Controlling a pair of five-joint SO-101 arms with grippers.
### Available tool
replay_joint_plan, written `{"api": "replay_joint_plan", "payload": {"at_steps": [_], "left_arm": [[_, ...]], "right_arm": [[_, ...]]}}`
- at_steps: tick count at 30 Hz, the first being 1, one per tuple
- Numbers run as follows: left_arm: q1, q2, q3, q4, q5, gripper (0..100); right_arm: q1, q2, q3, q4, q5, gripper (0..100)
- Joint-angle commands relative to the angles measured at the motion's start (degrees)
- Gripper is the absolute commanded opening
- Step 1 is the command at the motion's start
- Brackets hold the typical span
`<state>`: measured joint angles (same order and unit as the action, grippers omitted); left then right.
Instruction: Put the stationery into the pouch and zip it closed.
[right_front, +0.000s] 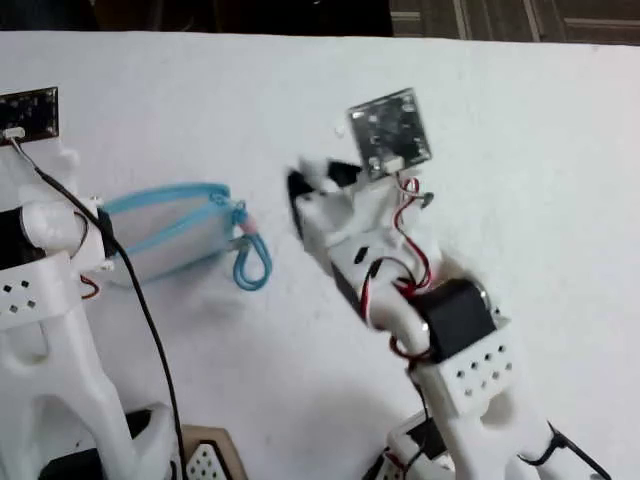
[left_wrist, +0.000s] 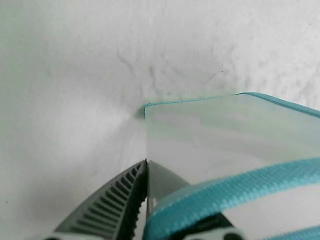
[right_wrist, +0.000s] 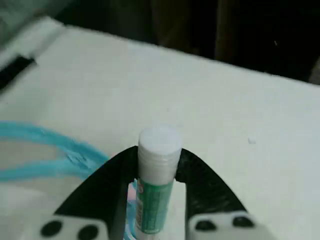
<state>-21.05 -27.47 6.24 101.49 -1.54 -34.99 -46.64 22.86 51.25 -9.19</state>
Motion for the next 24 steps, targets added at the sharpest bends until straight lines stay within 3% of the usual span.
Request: {"api": "replay_joint_plan", "payload": {"at_steps": [1,6,11,24], "left_arm": [[0.4,1.5,-0.1,-0.4,0.3,2],[0.4,1.5,0.0,-0.4,0.3,2],[0.4,1.5,0.2,-0.4,0.3,2],[0.4,1.7,-0.2,-0.5,0.3,2]], "right_arm": [[-5.4,-1.9,-0.1,-13.0,-7.7,1.8],[-13.0,2.2,0.1,-25.5,-8.8,1.8],[-13.8,11.8,-0.2,-30.8,-8.6,1.8],[-15.7,16.1,4.2,-31.1,-8.6,1.8]]}}
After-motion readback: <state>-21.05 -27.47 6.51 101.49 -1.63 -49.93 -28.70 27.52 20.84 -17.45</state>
